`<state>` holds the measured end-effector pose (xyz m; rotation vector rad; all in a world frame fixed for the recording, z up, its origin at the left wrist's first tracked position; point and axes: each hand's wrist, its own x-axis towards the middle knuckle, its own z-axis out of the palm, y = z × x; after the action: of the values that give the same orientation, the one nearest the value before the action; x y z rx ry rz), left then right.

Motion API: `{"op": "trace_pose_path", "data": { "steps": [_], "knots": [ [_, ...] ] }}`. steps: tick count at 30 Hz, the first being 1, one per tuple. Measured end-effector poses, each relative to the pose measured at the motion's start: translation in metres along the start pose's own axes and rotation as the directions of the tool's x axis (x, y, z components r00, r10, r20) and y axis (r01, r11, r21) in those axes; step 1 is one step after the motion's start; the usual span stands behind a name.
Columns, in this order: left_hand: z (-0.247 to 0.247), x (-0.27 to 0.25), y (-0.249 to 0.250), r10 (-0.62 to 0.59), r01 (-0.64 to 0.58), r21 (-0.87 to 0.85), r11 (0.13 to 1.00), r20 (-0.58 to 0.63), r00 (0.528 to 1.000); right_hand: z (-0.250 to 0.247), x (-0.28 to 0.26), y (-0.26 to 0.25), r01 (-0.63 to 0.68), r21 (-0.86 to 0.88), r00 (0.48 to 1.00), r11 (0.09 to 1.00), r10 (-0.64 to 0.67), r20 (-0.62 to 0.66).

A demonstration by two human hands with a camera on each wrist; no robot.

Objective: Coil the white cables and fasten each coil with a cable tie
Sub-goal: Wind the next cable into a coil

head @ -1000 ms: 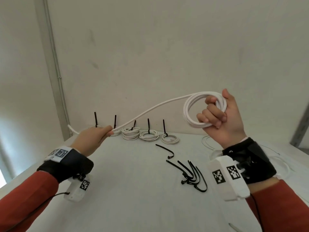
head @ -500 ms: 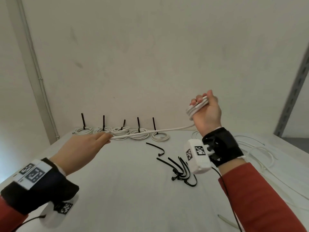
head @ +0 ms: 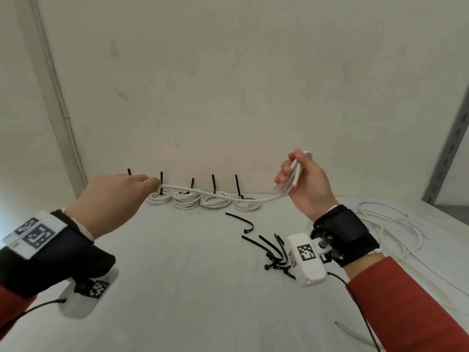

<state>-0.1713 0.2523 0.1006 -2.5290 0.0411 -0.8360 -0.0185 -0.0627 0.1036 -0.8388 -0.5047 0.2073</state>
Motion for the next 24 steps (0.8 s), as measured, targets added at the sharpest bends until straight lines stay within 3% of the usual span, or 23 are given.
{"op": "trace_pose_path", "data": {
  "steps": [4,7,12,16,18,20,22,24],
  "knots": [
    [0.036,-0.007,-0.013,-0.269,0.262,0.061,0.963,0.197,0.943,0.0,-0.012,-0.023,-0.169,0.253,0.947,0.952,0.086,0.309],
    [0.052,-0.015,-0.02,-0.334,0.346,-0.017,0.938,0.225,0.915,0.001,-0.017,-0.037,-0.206,0.378,0.927,0.902,0.056,0.37],
    [0.046,-0.02,0.0,-0.243,0.244,-0.121,0.962,0.025,0.97,0.009,-0.007,-0.03,0.015,0.353,0.997,0.936,-0.039,0.063],
    [0.016,-0.017,0.009,-0.179,0.166,-0.134,0.977,-0.093,0.98,0.001,0.007,-0.017,0.048,0.293,0.975,0.955,0.02,-0.223],
    [-0.002,-0.014,0.011,-0.152,0.132,-0.142,0.981,-0.136,0.979,-0.002,0.009,-0.003,0.056,0.168,0.935,0.984,0.007,-0.354],
    [-0.018,-0.009,0.009,-0.131,0.108,-0.139,0.984,-0.17,0.977,-0.005,0.009,0.014,0.128,-0.135,0.895,0.983,-0.172,-0.411],
    [-0.029,-0.004,0.005,-0.099,0.081,-0.111,0.991,-0.168,0.981,-0.008,0.003,0.028,0.142,-0.445,0.889,0.884,-0.312,-0.336],
    [-0.036,0.003,0.0,-0.056,0.046,-0.069,0.997,-0.156,0.986,-0.008,-0.008,0.036,0.095,-0.628,0.949,0.772,-0.261,-0.178]
  ]
}}
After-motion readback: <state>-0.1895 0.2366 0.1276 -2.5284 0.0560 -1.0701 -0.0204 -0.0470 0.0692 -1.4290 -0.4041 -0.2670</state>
